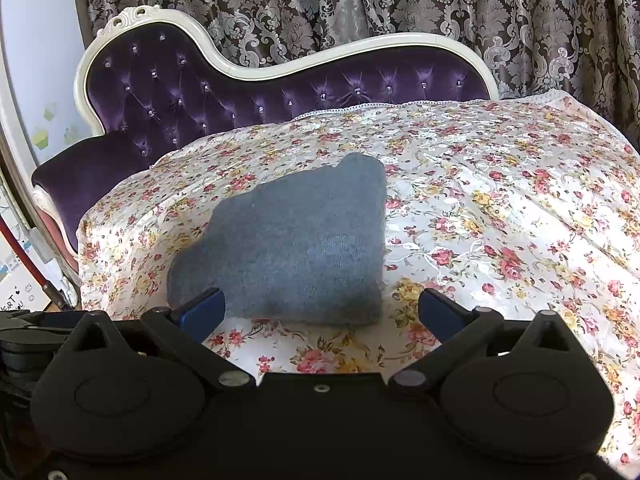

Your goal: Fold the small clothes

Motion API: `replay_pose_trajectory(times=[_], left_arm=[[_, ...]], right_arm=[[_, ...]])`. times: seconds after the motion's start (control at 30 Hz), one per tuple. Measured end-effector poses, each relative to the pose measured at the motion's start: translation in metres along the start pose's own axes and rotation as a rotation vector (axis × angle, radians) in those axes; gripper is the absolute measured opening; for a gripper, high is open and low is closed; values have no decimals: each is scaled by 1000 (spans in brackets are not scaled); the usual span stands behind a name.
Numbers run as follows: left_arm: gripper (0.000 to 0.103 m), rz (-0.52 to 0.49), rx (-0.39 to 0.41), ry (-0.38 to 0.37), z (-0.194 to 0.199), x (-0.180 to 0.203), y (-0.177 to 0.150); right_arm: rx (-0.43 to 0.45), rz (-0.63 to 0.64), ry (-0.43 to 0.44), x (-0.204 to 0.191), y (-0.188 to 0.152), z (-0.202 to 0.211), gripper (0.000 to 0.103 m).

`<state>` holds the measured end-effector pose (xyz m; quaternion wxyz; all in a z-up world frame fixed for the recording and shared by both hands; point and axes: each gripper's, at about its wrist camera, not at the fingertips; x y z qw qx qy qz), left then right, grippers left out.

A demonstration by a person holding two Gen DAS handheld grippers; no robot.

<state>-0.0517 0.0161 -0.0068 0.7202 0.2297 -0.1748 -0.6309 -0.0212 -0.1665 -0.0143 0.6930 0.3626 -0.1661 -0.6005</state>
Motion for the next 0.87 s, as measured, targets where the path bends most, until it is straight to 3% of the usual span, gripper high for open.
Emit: replay_pose_trajectory(times=[0.87], left_arm=[[87, 9, 0, -17, -3, -1, 3]], right_arm=[[-10, 5, 8, 0, 5, -6, 102]])
Point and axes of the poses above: each gripper's, at about its wrist camera, not at the fingertips, and z roughly against the way its jaws point, x to its right, y to its top, and after that the axes turned 10 degrees about -x, right-handed
